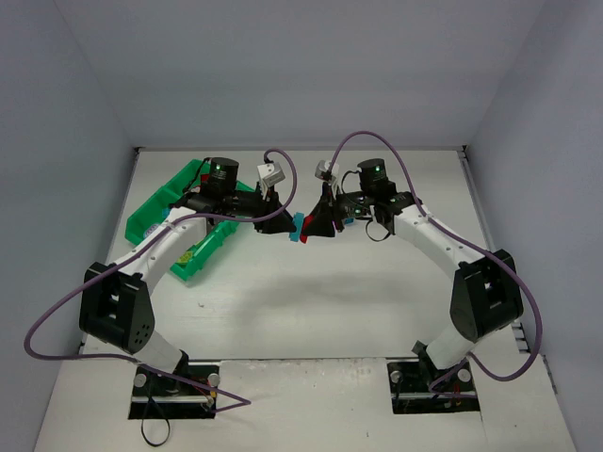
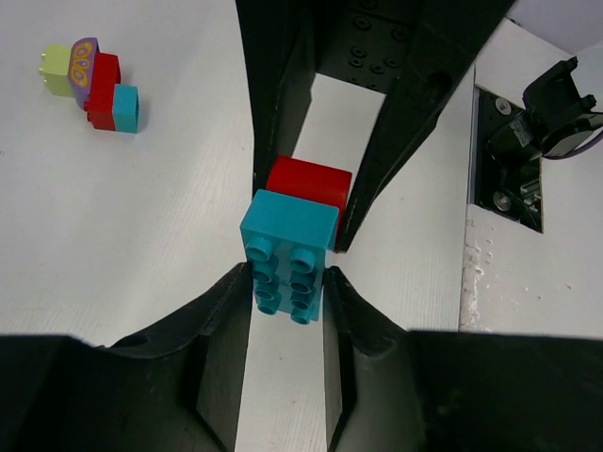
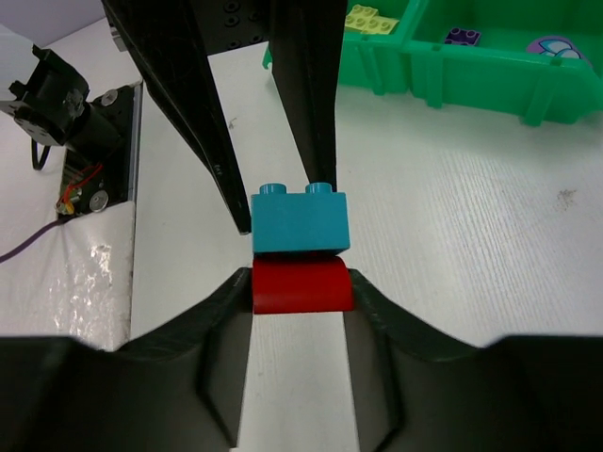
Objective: Sort the legos into containers by color
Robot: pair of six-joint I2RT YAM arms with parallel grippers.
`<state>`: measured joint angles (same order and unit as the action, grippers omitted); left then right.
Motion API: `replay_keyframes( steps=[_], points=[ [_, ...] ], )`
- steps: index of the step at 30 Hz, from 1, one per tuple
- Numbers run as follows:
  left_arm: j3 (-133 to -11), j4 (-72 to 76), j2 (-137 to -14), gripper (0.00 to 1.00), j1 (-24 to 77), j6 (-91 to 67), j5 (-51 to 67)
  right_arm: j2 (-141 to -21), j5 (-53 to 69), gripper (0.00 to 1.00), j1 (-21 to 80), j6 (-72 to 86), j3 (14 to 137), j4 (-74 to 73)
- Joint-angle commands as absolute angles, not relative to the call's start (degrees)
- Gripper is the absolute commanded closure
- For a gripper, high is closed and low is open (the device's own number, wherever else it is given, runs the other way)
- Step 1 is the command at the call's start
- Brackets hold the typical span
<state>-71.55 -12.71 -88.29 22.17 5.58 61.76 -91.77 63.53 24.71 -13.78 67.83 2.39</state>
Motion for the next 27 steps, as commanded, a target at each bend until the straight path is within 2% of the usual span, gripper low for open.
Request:
replay_keyframes(
  steps=[1, 2, 3, 5, 9, 11, 12, 16, 27],
  points=[
    [-73.0, -9.8, -85.5, 0.96, 22.5, 7.1, 64.2, -91.2, 66.3, 0.74, 24.3, -14.2, 70.3, 4.5],
    [-72.9, -9.8, -85.5, 0.96, 22.5, 7.1, 64.2, -91.2, 66.3, 0.78, 24.3, -14.2, 70.3, 4.5],
    [-72.9, -9.9, -85.5, 0.96, 22.5, 7.1, 64.2, -91.2, 66.3, 0.88, 24.3, -14.2, 70.3, 4.4],
    [-72.8, -10.1, -85.4, 0.96, 22.5, 7.1, 64.5, -91.2, 66.2, 0.99, 24.3, -14.3, 70.3, 4.4],
    [-72.5, -10.8, -85.5, 0.85, 22.6, 7.9, 65.1, -91.5, 66.7, 1.00, 24.3, -14.3, 70.3, 4.4],
    [-72.5, -11.2, -85.4, 0.63, 22.5, 8.3, 65.4, -91.6, 67.2, 1.00, 24.3, -14.4, 70.3, 4.4],
    [-72.5, -11.4, -85.6, 0.57, 22.5, 8.5, 65.7, -91.6, 67.6, 1.00, 24.3, -14.6, 70.2, 4.4],
    [-73.2, -13.5, -86.0, 0.47, 22.5, 10.7, 67.8, -91.4, 68.9, 1.00, 24.3, -14.9, 70.1, 4.4],
    [-75.1, -16.2, -87.3, 0.46, 22.6, 13.2, 70.8, -91.1, 72.9, 1.00, 24.5, -15.5, 69.7, 4.4]
  ],
)
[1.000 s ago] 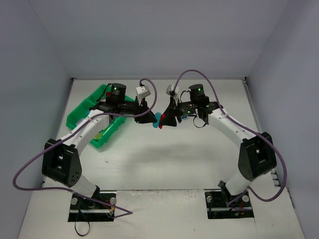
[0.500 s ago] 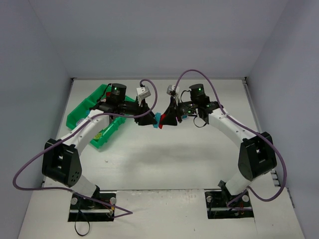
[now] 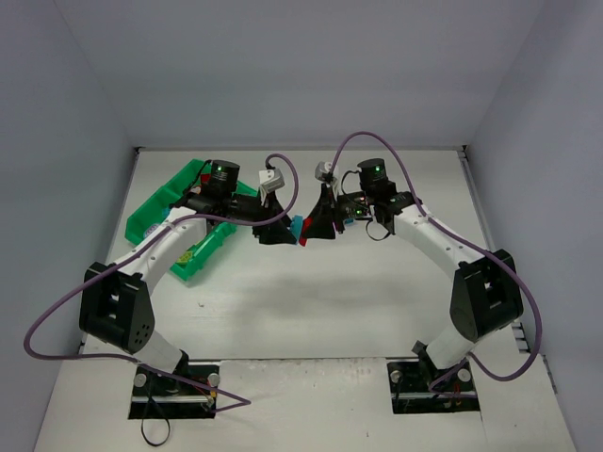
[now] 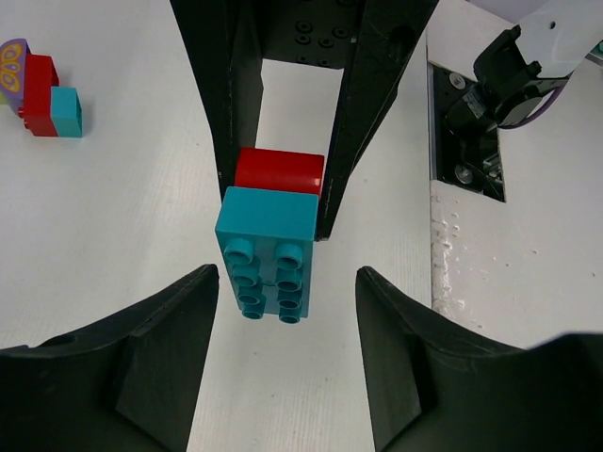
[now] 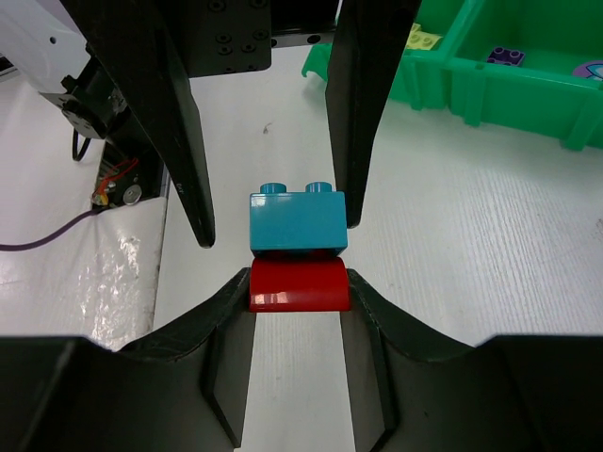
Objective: Sort the legos into containers by color
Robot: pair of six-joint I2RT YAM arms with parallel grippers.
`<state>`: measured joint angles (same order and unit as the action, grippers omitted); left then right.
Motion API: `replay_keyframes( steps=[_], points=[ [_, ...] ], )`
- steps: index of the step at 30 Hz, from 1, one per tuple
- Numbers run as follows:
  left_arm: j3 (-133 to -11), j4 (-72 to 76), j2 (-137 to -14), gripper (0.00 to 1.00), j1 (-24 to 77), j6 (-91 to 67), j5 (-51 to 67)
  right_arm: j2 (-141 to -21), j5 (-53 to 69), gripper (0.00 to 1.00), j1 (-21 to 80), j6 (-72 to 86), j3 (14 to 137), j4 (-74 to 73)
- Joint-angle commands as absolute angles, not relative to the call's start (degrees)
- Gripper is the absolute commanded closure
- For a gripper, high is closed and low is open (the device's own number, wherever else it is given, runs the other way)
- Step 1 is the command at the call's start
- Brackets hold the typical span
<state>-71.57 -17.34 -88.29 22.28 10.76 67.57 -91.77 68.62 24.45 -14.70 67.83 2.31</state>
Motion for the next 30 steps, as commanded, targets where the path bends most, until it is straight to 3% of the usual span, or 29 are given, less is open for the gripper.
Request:
replay_keyframes(
  steps=[1, 15, 20, 21, 30],
  points=[
    [-75.3, -16.2, -87.4, 0.46, 22.5, 13.1, 70.9, -91.1, 72.9, 1.00, 24.5, -15.5, 69.7, 4.3],
    [-75.8, -14.3, -89.0, 0.61, 23.3, 10.7, 71.9, -91.6, 73.7, 1.00, 25.5, -15.6, 69.9, 4.2],
    [-75.4, -14.4, -89.0, 0.88, 23.3, 10.7, 72.2, -91.5, 73.4, 1.00, 25.6, -15.7, 69.2, 4.1],
    [-75.4, -14.6, -88.9, 0.98, 23.3, 10.7, 72.2, -91.5, 73.3, 1.00, 25.5, -15.8, 68.9, 4.1],
    [-75.4, -19.0, -88.9, 1.00, 21.4, 12.6, 74.6, -87.6, 71.9, 1.00, 23.0, -16.8, 61.5, 4.0]
  ],
)
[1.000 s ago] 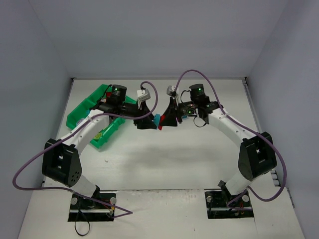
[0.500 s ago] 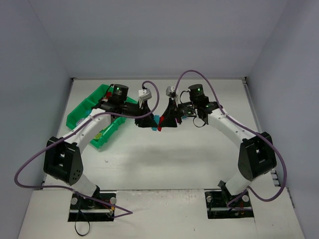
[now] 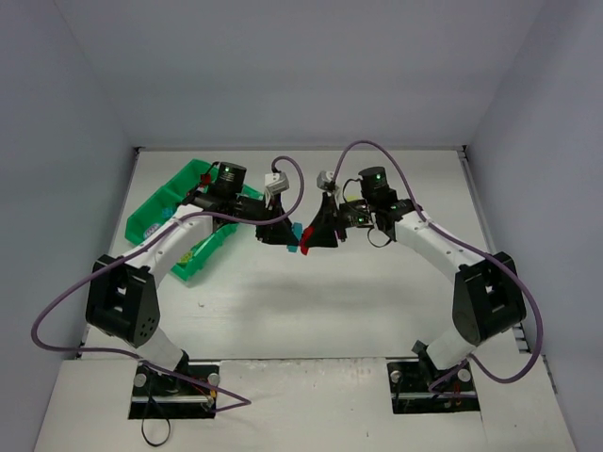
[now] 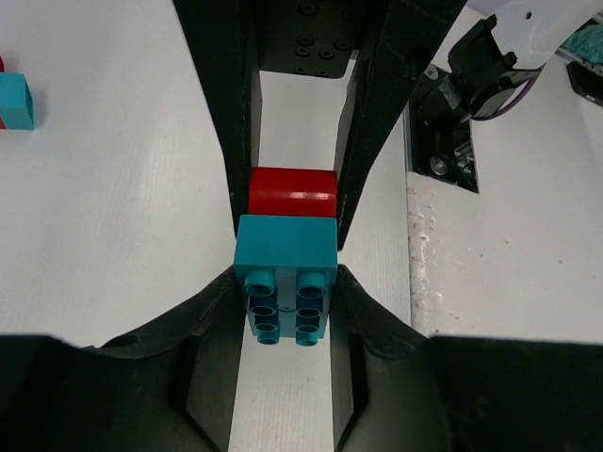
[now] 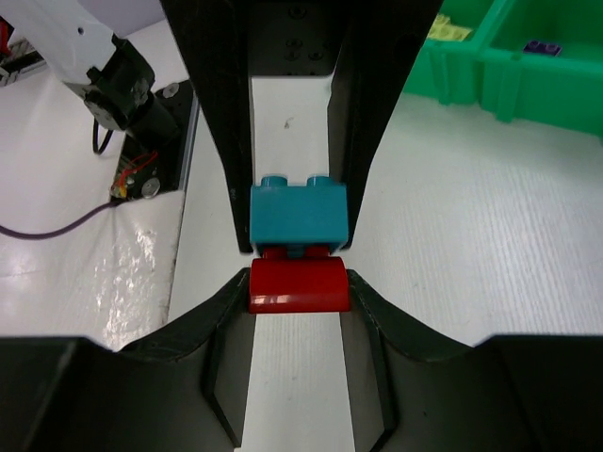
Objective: Sort the legos into containers by color
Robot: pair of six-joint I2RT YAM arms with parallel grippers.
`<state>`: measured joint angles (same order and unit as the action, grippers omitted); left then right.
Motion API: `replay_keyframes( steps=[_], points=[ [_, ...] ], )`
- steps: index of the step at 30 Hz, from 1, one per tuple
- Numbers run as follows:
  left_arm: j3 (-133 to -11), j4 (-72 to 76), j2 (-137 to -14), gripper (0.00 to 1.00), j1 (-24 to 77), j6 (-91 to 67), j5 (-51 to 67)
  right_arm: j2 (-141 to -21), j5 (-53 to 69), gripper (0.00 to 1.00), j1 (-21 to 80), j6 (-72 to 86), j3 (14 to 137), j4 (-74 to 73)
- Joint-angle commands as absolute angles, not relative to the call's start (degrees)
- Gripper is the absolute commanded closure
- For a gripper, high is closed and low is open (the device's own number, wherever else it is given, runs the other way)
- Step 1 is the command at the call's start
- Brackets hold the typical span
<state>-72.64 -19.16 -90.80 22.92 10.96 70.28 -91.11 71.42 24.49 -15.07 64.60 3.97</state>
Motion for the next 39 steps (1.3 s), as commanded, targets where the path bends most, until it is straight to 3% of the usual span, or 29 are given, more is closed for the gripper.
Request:
replay_keyframes(
  steps=[1, 9, 13, 17, 21, 25, 34, 37, 39],
  points=[
    [-75.3, -19.5, -88.6, 1.00, 21.1, 13.5, 74.5, -86.9, 71.5, 1.00, 21.9, -16.8, 60.4, 4.0],
    [-73.4, -21.0, -86.5, 1.00, 16.9, 14.2, 72.9, -83.2, 65.5, 1.00, 19.7, -16.4, 55.3, 4.7],
    [-71.6, -16.0, -83.5, 1.00, 11.5, 6.0, 65.6, -83.3, 60.4, 1.00, 19.7, -14.0, 56.5, 5.8],
    [-68.4, -8.7, -81.1, 1.00, 5.0, -6.6, 45.1, -83.1, 54.3, 1.00, 20.0, -10.9, 57.7, 6.2],
    [-70.7, -14.1, -81.4, 1.00, 2.6, -15.7, 10.6, -82.9, 50.7, 1.00, 20.6, -7.9, 56.8, 9.5],
    [-72.4, -17.4, -83.1, 0.99, 0.4, -19.0, -7.1, -82.2, 50.9, 1.00, 21.8, -6.2, 55.0, 12.3],
    [-76.6, -14.8, -92.8, 0.98, -8.4, -17.1, -12.6, -80.6, 51.7, 1.00, 22.9, -6.2, 53.8, 13.0],
    [-78.3, -15.4, -95.8, 0.90, -9.5, -16.6, -12.1, -80.6, 51.7, 1.00, 23.2, -6.3, 53.7, 13.0],
    [-78.8, -15.8, -96.9, 0.73, -9.7, -16.4, -11.1, -80.6, 51.4, 1.00, 23.1, -6.3, 53.7, 13.0]
  ],
)
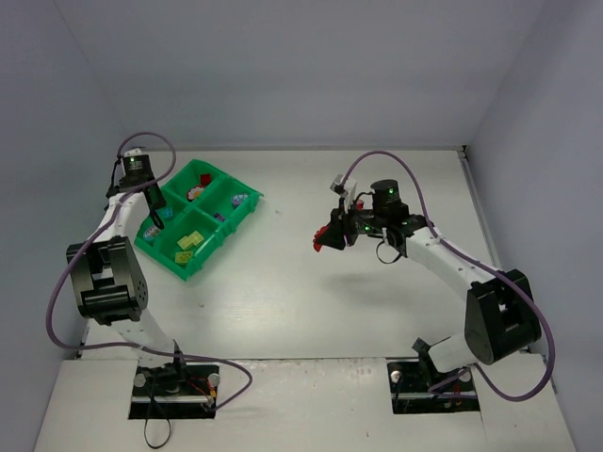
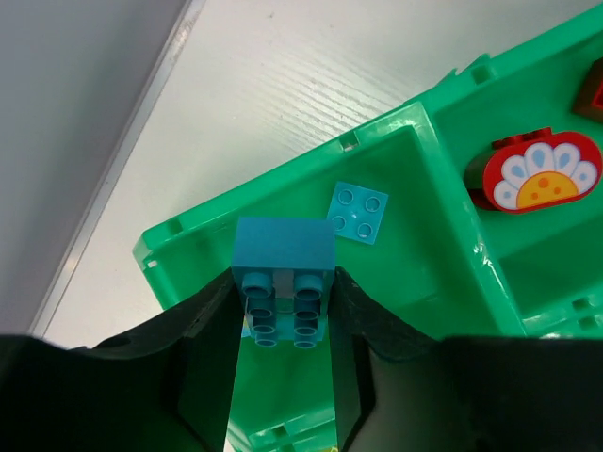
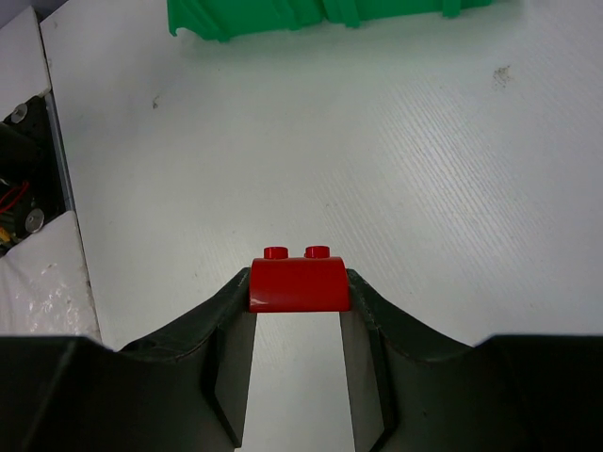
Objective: Sort the legos into containers by color
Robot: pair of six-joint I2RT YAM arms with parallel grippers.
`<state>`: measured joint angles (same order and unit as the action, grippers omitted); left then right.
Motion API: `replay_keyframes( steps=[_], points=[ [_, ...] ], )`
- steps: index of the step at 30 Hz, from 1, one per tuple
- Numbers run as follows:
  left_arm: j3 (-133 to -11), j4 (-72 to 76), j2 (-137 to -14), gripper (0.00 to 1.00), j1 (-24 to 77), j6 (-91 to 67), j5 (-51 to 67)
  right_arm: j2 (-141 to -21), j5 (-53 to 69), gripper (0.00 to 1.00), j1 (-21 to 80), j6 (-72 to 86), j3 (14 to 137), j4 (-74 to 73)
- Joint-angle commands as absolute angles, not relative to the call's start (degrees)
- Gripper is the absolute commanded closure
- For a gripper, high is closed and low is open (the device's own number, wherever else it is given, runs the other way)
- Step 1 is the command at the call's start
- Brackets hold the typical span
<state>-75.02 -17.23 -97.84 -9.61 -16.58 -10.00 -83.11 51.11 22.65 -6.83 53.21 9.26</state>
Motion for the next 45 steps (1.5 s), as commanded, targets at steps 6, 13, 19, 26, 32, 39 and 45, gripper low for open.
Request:
replay_keyframes(
  steps=[6, 13, 19, 26, 32, 39, 45],
  points=[
    [-78.0, -16.3, -95.6, 0.46, -9.6, -16.3, -8.4, -81.2, 50.8, 1.00, 23.0, -5.7, 54.8, 12.9],
    [-75.9, -17.4, -89.7, 0.42, -9.1, -16.3, -2.5, -83.6, 50.1, 1.00, 23.1, -1.9, 58.4, 13.3],
    [-73.7, -17.7, -81.8, 0.42, -3.1, -16.5, 13.9, -86.0, 47.0, 0.99, 23.1, 3.7, 62.0, 15.1],
    [-67.4, -11.4, -75.1, 0.42, 14.0, -11.6, 22.3, -88.2, 43.0, 0.98, 23.1, 11.5, 66.7, 16.2],
    [-60.0, 2.1, -71.5, 0.42, 24.3, -11.2, 20.6, -88.3, 39.7, 0.97, 23.3, 20.4, 69.2, 16.6],
    [-58.2, 12.0, -72.5, 0.41, 30.9, -7.5, 17.8, -88.3, 40.3, 0.96, 24.4, 27.1, 69.9, 17.1],
    [-59.5, 17.6, -75.3, 0.41, 33.6, -5.6, 18.2, -87.9, 40.6, 0.95, 25.9, 29.5, 69.8, 17.1]
  ],
)
